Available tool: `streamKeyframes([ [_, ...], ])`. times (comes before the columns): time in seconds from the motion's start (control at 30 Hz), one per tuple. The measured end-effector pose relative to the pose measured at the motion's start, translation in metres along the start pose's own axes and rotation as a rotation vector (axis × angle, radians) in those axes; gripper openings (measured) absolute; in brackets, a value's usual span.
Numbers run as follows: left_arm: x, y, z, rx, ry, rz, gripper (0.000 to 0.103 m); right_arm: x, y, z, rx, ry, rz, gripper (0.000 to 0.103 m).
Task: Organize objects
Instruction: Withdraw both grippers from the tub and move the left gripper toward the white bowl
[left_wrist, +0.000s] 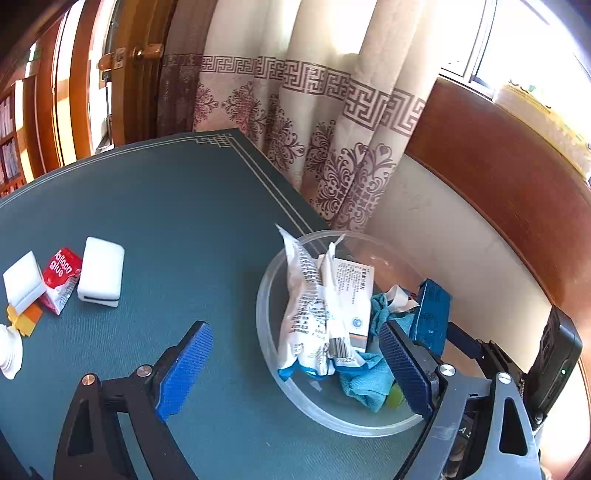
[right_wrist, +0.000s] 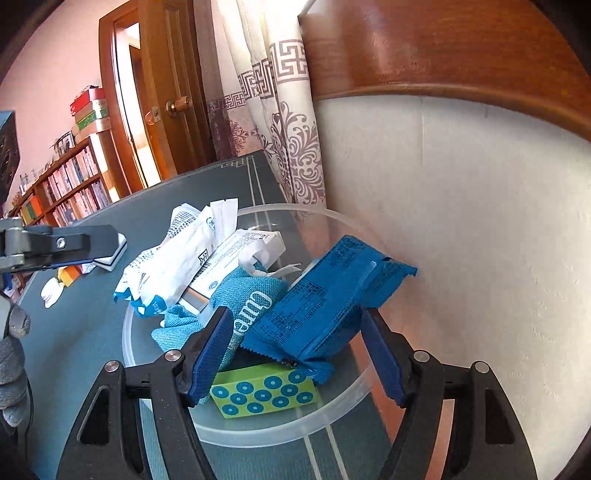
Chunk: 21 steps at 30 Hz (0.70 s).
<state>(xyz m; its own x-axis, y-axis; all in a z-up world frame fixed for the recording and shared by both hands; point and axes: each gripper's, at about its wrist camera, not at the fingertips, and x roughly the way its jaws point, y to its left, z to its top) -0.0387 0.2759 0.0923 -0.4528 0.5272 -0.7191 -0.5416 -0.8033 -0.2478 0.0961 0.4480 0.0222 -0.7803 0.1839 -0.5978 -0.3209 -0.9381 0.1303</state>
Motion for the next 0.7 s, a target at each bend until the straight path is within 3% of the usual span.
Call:
streamKeyframes([
  [0.13,-0.005,0.027,-0.006,-0.065,0.002,0.023,0.096,0.005,0.003,0.004,-0.016,-0.005,-0.027,0.073],
  [0.3,-0.014,0.047,-0.012,-0.071,-0.026,0.091,0.097,-0.003,0.007,0.008,-0.021,-0.039,-0.075,0.074],
  [0.6,-0.028,0.074,-0.023,-0.102,-0.038,0.122,0.097,0.019,0.0,0.024,0.046,0.013,-0.002,0.079],
  [0.7,-0.033,0.085,-0.026,-0.11,-0.05,0.158,0.097,0.013,-0.001,0.026,0.059,-0.002,-0.033,0.079],
])
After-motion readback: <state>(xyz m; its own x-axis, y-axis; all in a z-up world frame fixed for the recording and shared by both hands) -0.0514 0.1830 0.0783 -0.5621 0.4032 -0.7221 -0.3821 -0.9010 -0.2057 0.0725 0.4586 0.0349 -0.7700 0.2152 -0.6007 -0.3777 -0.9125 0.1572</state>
